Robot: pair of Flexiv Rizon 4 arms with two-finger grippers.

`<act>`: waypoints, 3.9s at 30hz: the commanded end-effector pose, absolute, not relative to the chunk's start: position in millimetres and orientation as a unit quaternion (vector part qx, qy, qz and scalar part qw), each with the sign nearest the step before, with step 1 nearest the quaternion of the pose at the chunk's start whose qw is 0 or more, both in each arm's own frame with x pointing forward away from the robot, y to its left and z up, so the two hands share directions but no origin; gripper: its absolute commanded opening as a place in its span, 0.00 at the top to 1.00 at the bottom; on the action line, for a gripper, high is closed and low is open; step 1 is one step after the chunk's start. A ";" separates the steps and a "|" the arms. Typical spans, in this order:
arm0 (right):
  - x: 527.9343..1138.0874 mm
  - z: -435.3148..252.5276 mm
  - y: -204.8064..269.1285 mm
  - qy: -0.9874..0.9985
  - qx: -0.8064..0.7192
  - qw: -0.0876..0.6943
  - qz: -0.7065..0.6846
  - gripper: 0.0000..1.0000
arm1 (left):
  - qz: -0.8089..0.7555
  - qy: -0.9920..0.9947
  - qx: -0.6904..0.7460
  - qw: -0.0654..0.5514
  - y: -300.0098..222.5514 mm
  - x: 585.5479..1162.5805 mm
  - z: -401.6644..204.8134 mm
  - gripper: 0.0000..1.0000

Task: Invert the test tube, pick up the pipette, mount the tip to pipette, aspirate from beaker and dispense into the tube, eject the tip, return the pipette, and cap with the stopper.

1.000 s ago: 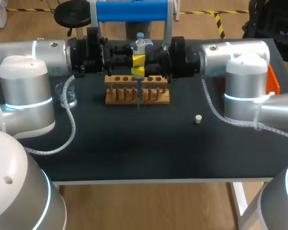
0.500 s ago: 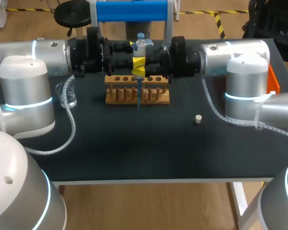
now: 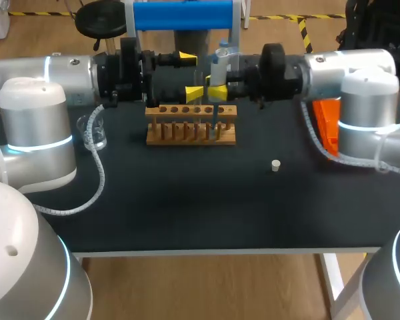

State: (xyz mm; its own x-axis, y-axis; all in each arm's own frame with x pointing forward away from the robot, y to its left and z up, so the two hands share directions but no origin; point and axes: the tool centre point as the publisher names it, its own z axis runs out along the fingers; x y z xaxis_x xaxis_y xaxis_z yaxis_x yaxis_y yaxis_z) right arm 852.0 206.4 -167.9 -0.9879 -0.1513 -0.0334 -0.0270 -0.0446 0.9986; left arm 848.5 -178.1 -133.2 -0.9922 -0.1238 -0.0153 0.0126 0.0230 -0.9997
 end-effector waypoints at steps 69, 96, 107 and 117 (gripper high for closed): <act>904.6 -138.5 -4.8 -0.707 0.047 -0.002 -0.705 1.00 | -0.698 0.713 -0.040 0.050 -178.8 848.4 -133.6 0.00; 942.1 -134.2 -124.1 -0.705 0.032 -0.035 -0.707 1.00 | -0.698 0.713 -0.040 0.050 -178.8 848.4 -133.6 0.00; 942.5 -139.8 -150.1 -0.697 0.032 -0.022 -0.716 1.00 | -0.698 0.713 -0.040 0.050 -178.8 848.4 -133.6 0.00; 941.1 -145.8 -159.2 -0.698 0.037 -0.005 -0.716 1.00 | -0.698 0.713 -0.040 0.050 -178.8 848.4 -133.6 0.00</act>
State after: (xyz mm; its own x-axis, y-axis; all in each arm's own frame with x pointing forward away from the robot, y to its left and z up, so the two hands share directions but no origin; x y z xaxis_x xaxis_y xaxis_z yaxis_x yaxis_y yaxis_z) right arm 936.1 -154.0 -144.6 -0.9979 -0.0241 -0.0601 -0.0595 -0.0263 0.9979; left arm 848.6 -178.2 -133.2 -0.9922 -0.1238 -0.0153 0.0126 0.0230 -0.9997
